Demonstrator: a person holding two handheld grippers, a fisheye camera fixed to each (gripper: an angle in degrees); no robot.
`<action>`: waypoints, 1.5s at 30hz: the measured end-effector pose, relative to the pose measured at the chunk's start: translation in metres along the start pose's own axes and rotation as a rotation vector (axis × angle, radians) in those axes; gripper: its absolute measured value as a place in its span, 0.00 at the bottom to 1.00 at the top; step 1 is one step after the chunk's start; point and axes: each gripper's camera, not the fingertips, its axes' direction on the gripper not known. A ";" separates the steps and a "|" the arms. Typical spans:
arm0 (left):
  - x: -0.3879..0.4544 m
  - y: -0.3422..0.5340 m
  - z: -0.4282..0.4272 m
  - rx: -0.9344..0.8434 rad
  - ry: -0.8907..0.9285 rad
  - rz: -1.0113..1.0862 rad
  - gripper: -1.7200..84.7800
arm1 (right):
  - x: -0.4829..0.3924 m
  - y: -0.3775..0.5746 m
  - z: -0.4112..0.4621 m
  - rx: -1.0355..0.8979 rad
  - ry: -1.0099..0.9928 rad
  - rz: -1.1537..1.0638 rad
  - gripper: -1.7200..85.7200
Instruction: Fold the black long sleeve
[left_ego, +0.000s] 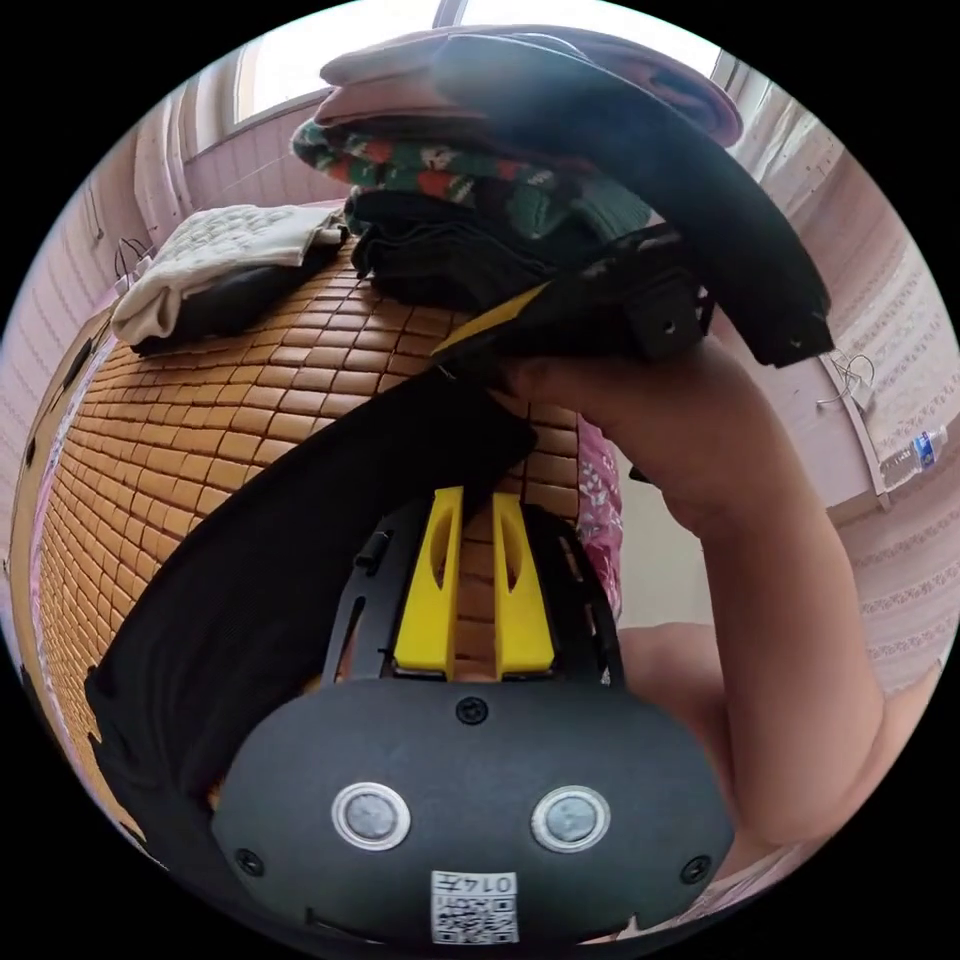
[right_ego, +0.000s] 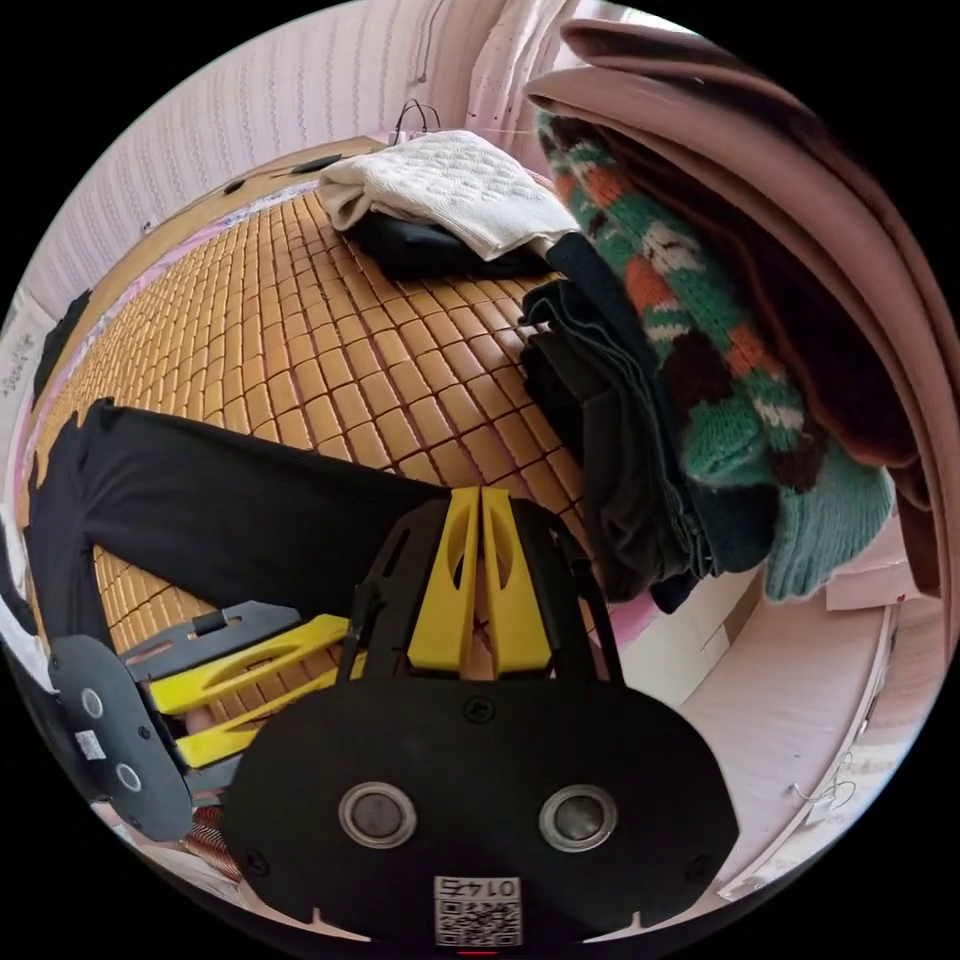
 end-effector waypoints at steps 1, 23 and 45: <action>0.003 0.003 -0.004 0.008 0.009 -0.009 0.07 | 0.001 0.001 -0.001 0.002 -0.017 0.008 0.01; 0.019 0.297 -0.242 -0.059 -0.095 -0.452 0.07 | -0.105 0.038 -0.085 0.301 -0.095 -0.210 0.01; 0.069 0.650 -0.410 0.085 -0.334 -1.061 0.11 | -0.436 0.204 -0.132 -0.148 -0.189 -0.873 0.12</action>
